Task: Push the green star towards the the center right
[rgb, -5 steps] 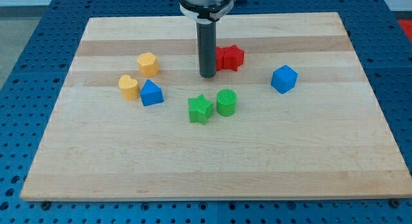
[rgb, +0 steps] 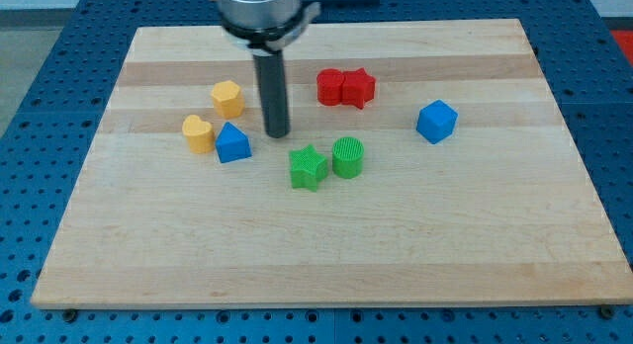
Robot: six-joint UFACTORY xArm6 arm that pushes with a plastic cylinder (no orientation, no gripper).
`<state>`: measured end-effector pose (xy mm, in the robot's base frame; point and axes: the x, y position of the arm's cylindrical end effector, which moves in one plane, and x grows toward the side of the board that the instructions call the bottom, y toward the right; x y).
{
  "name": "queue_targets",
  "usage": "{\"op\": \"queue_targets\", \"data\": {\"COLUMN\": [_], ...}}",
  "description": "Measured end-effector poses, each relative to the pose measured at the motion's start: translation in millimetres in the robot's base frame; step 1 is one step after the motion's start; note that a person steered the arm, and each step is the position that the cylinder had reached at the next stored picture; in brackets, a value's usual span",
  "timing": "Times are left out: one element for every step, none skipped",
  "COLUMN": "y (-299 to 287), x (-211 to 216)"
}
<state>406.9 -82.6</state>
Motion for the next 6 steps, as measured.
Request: {"op": "queue_targets", "data": {"y": [-37.8, -64.5, -75.1, -83.3, -85.0, -78.2], "x": [0.0, -1.0, -15.7, -25.6, -26.3, -31.1]}}
